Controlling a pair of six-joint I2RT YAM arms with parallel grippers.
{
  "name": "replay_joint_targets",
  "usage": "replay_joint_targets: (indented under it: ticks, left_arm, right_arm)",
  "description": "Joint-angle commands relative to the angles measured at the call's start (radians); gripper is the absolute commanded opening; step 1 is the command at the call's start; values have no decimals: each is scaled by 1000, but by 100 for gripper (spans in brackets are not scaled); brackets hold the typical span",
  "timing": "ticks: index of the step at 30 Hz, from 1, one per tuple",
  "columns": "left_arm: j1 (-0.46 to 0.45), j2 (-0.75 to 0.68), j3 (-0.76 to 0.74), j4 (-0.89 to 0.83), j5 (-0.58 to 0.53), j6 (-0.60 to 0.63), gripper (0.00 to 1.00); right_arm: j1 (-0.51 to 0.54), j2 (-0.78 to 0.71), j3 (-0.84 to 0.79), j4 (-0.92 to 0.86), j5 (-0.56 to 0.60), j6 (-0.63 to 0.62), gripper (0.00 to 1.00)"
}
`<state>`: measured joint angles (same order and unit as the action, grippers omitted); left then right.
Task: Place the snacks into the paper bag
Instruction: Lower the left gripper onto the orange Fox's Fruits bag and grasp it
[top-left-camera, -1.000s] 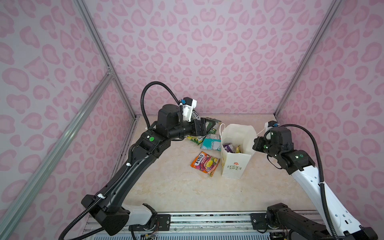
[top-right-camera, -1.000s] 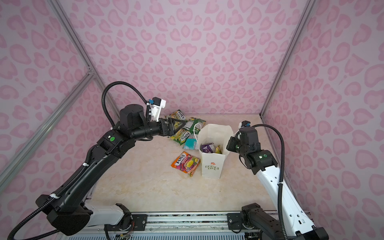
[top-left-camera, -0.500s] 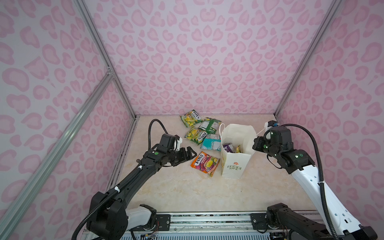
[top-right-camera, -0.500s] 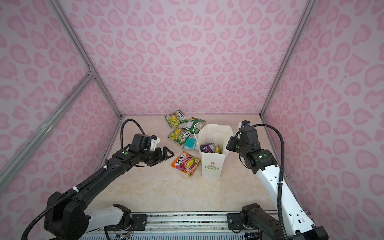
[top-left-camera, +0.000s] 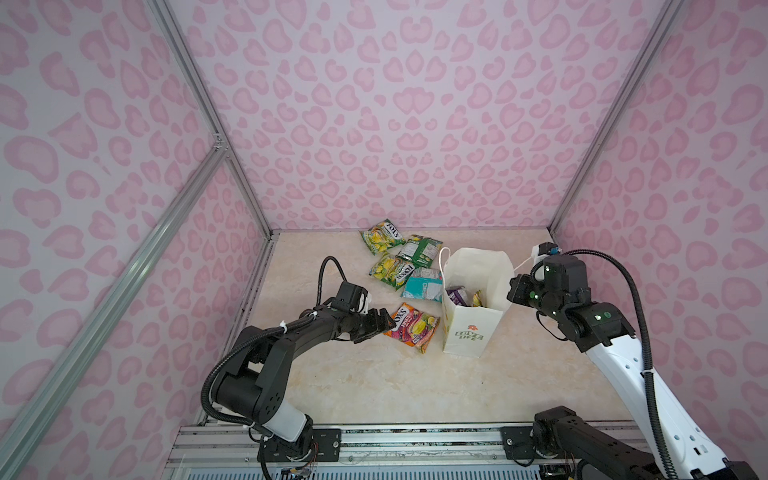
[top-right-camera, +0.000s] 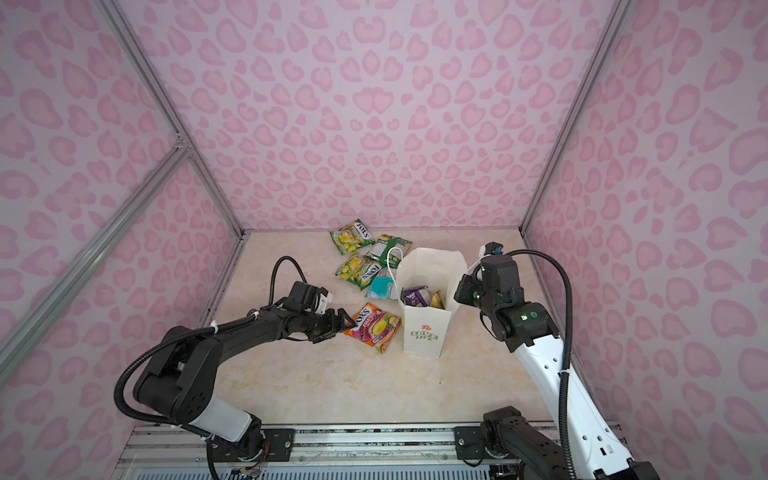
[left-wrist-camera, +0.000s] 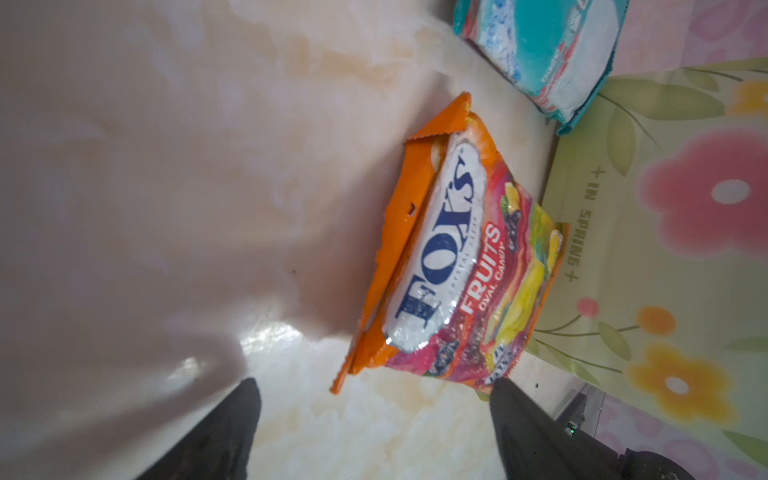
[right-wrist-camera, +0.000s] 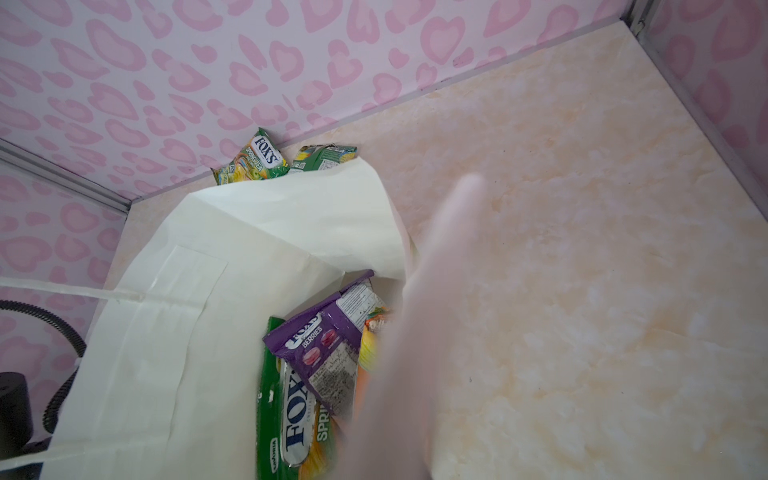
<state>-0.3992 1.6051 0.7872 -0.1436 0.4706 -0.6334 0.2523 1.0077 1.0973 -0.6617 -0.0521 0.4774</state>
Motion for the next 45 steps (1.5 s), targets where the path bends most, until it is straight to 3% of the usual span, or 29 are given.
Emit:
replay_joint_targets:
  ticks: [1, 9, 20, 29, 34, 45]
  left_arm:
    - [2, 44, -5, 95, 1, 11, 82]
    - [1, 94, -39, 212, 93, -36, 53]
    - [-4, 72, -72, 279, 170, -86, 50]
    - [-12, 110, -60, 318, 178, -106, 37]
    - [-13, 125, -52, 328, 186, -114, 20]
    - [-16, -68, -29, 235, 184, -115, 4]
  right_arm:
    - [-1, 2, -9, -8, 14, -7, 0]
    - [-1, 9, -7, -3, 12, -8, 0]
    - [-1, 19, -11, 11, -4, 2, 0]
    - [-2, 6, -8, -1, 2, 0, 0]
    - [-1, 6, -11, 1, -1, 1, 0]
    - [-1, 9, -7, 3, 0, 2, 0]
